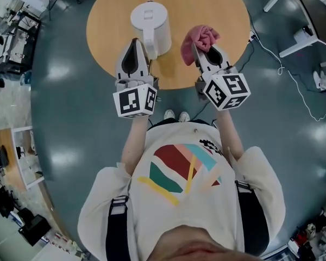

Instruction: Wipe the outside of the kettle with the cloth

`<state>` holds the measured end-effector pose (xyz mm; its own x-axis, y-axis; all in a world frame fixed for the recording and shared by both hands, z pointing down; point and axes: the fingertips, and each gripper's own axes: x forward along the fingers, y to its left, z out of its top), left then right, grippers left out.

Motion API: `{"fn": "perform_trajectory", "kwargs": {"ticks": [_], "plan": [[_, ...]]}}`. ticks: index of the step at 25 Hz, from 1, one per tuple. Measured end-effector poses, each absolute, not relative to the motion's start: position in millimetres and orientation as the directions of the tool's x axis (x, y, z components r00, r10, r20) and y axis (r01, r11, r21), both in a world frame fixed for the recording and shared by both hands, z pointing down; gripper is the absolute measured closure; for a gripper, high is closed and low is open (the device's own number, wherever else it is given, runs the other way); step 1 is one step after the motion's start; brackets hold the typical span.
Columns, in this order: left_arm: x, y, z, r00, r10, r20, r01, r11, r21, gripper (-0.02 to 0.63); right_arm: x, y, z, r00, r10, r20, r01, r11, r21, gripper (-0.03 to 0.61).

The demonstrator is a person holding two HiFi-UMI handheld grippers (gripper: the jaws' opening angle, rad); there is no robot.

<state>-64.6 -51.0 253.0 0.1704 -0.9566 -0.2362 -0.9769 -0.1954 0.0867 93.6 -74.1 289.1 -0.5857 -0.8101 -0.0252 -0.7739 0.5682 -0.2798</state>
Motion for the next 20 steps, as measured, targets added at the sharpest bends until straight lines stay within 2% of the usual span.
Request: {"fn": "perform_trajectory", "kwargs": {"ticks": [10,20], "plan": [[-59.4,-55.5,242.0,0.214,-0.952,-0.219,-0.971,-0.232,0.059,0.571,94.1,-66.7,284.0,-0.567,-0.823,0.008,-0.805,0.553,-0.214,0.531],[-67.6,-51.8,237.8,0.189,-0.955,-0.230,-0.976,-0.208,0.062,0.571,88.7,-66.3,280.6,-0.587,-0.809,0.007,-0.796,0.576,-0.184,0.532]]}}
